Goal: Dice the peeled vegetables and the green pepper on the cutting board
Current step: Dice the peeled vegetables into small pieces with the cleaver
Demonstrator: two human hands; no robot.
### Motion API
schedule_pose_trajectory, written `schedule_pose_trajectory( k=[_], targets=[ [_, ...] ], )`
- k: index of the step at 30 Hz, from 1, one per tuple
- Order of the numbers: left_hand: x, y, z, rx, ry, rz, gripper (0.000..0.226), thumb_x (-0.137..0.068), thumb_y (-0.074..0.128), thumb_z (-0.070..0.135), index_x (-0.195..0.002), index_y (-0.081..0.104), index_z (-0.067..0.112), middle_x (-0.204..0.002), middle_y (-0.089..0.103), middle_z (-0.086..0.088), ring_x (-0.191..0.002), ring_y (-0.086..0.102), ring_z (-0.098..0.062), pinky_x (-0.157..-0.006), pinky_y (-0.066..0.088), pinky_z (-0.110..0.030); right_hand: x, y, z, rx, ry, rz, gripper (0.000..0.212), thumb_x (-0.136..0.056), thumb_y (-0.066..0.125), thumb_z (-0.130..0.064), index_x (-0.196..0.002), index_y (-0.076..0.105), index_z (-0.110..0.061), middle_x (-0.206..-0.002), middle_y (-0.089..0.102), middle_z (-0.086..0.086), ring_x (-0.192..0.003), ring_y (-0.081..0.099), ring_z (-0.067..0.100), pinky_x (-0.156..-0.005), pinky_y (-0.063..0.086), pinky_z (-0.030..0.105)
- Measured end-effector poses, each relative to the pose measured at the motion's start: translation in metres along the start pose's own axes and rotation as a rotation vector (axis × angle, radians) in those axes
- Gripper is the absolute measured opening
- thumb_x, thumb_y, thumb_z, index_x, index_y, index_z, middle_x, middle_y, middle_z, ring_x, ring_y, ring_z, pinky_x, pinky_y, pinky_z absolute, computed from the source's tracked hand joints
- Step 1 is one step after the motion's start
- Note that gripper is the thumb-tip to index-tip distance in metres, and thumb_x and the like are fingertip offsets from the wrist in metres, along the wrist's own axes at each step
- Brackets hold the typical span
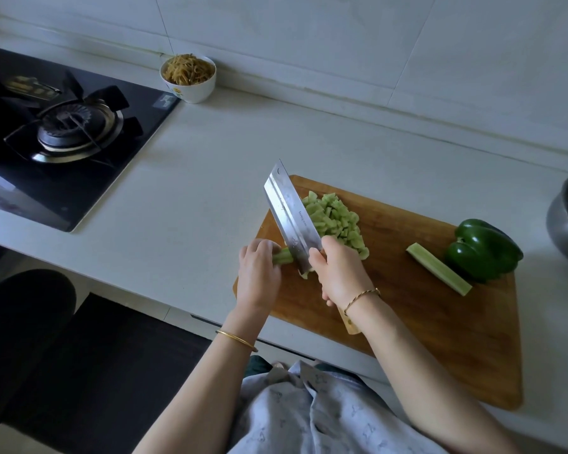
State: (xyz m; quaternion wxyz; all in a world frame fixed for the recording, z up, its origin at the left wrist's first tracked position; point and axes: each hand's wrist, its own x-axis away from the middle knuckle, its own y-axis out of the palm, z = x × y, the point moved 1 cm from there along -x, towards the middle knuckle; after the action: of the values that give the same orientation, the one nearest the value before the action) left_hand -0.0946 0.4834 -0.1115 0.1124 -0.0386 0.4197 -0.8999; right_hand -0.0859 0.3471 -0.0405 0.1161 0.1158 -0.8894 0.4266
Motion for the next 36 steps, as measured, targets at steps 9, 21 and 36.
schedule_pose_trajectory(
  k=[9, 21, 36],
  targets=[
    [0.001, -0.001, 0.000, 0.030, -0.008, 0.001, 0.017, -0.085, 0.057, 0.000, -0.100, 0.061, 0.008, -0.110, 0.056, -0.005, -0.101, 0.041, -0.016, -0.080, 0.031, -0.019, -0.004, 0.012, -0.002, 0.032, 0.034, -0.006, 0.026, -0.102, 0.037, -0.028, -0.091, 0.048, -0.008, -0.078, 0.059, 0.010, -0.066, 0.063, 0.032, -0.062, 0.057, 0.048],
    [-0.002, -0.003, -0.005, 0.090, -0.042, 0.001, 0.019, -0.080, 0.062, -0.001, -0.097, 0.063, 0.006, -0.101, 0.057, -0.006, -0.095, 0.053, -0.024, -0.081, 0.047, -0.033, 0.002, 0.002, -0.003, -0.052, -0.022, 0.024, 0.030, -0.102, 0.039, -0.028, -0.081, 0.043, -0.005, -0.068, 0.053, 0.011, -0.046, 0.054, 0.027, -0.046, 0.052, 0.042],
    [0.000, -0.004, -0.008, 0.150, -0.033, 0.004, 0.016, -0.080, 0.064, -0.001, -0.093, 0.065, 0.008, -0.099, 0.059, -0.002, -0.092, 0.057, -0.020, -0.083, 0.051, -0.036, -0.003, 0.013, -0.006, 0.027, -0.010, 0.002, 0.027, -0.101, 0.037, -0.026, -0.078, 0.040, -0.013, -0.068, 0.052, 0.008, -0.064, 0.061, 0.036, -0.059, 0.056, 0.048]
  ],
)
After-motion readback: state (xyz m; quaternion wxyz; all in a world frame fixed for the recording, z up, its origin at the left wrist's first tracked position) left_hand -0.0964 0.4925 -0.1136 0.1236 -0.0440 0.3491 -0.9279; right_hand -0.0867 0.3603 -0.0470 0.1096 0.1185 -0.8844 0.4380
